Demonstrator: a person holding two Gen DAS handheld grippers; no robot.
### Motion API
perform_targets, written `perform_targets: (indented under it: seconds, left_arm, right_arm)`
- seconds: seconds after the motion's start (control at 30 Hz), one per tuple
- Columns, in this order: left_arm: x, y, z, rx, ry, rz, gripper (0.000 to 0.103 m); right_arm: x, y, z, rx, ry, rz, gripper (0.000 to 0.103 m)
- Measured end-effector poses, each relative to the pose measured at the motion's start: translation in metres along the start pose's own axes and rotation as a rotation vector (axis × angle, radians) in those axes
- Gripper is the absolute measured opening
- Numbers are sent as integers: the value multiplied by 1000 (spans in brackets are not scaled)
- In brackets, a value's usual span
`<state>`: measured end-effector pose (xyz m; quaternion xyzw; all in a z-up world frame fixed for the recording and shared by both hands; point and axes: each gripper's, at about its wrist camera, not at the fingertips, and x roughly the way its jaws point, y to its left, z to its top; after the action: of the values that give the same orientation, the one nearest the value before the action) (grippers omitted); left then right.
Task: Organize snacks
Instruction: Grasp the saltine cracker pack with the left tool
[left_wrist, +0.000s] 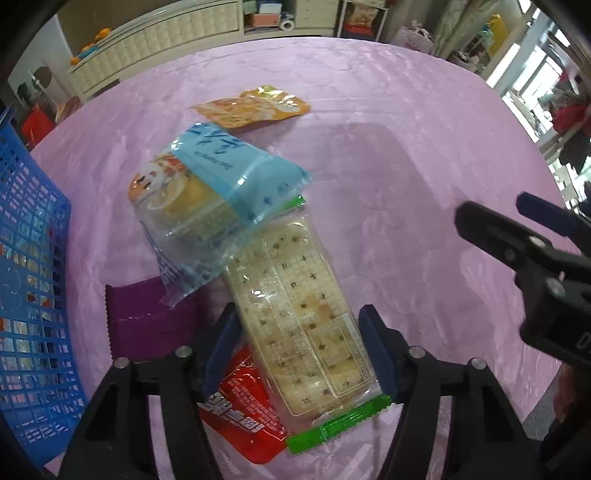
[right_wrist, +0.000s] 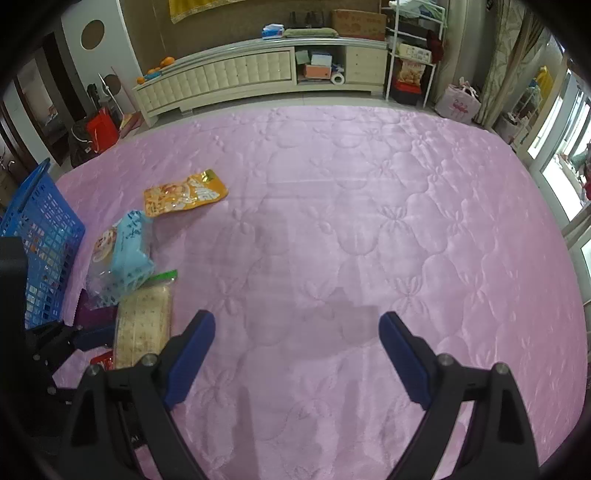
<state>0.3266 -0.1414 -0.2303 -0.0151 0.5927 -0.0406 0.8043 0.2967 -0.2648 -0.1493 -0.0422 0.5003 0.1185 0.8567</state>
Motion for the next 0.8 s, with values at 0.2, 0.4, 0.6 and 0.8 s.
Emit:
perform_targets:
  seconds: [0.2, 0.4, 0.6, 0.8]
  left_arm:
    - [-4, -13, -5, 25, -3, -29, 56]
    - [-35, -19, -16, 80, -44, -69, 53]
    - [-78, -9, -27, 123, -142, -56, 53]
    - [-124, 28, -28, 98, -247, -38, 53]
  right_arm:
    - [1, 2, 1, -6, 9, 8, 93]
    - [-4, 2, -2, 12, 13, 7, 93]
    - [-19, 10, 9, 13, -15, 40, 93]
    - [-16, 36, 23, -32, -2, 57, 93]
